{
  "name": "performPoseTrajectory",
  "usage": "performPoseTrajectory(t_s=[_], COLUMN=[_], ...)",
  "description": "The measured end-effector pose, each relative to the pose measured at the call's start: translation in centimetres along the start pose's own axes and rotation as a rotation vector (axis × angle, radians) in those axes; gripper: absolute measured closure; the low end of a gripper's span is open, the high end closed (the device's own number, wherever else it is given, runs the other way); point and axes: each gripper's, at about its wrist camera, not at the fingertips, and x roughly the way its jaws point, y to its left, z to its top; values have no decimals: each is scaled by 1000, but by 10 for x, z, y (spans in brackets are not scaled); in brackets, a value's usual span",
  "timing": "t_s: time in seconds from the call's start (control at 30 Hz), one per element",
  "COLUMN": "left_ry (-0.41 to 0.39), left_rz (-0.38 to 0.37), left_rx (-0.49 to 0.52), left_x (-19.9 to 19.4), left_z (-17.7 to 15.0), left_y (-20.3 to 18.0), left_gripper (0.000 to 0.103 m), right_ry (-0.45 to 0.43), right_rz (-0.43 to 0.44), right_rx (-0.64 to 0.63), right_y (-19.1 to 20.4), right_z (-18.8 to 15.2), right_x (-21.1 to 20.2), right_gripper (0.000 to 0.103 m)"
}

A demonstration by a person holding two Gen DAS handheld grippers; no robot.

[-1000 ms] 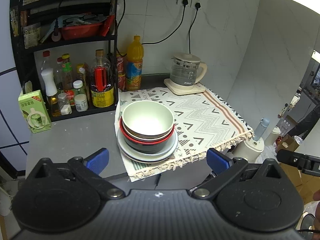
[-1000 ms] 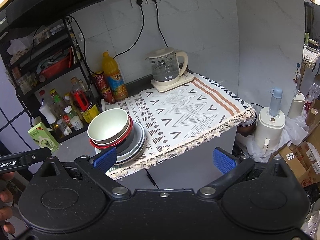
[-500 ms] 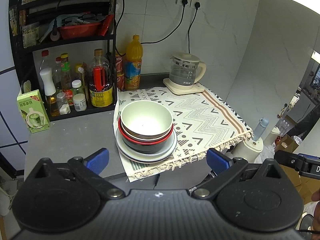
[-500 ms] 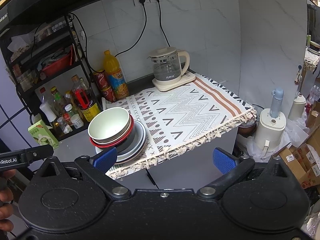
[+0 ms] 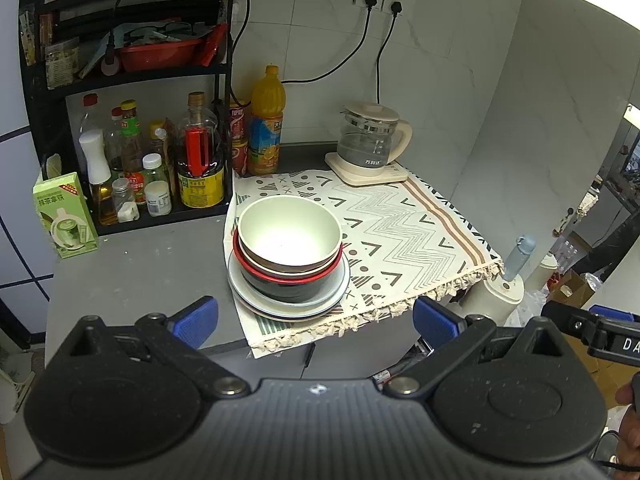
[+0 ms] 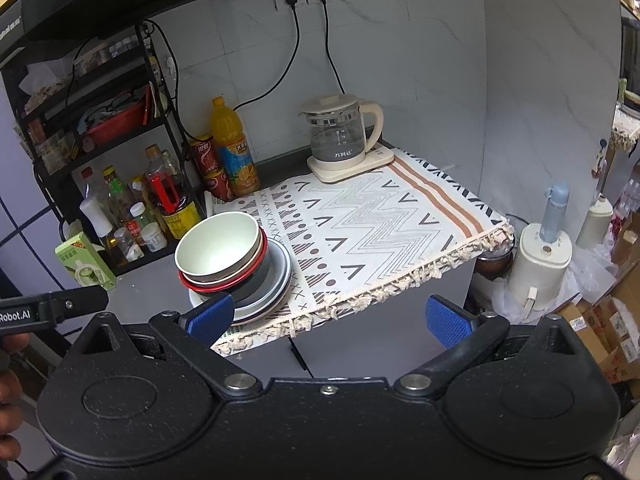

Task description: Organize plates and bowls

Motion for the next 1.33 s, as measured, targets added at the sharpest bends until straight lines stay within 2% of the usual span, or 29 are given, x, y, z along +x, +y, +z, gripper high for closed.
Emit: performPoseTrajectory(t_s=[0.57,1.33], left_ry=[12,45], left_rz=[17,6], left_rx=[3,14], left_x=[2,23], left_z=[-3,-3], left_y=[2,-1], left_gripper=[1,1], right_ry=[-12,15], right_rz=[5,4], right_rx=[-2,-4], right_y=[-2,-8], right_z=[1,-1], right_x=[2,12], right_gripper=[0,0])
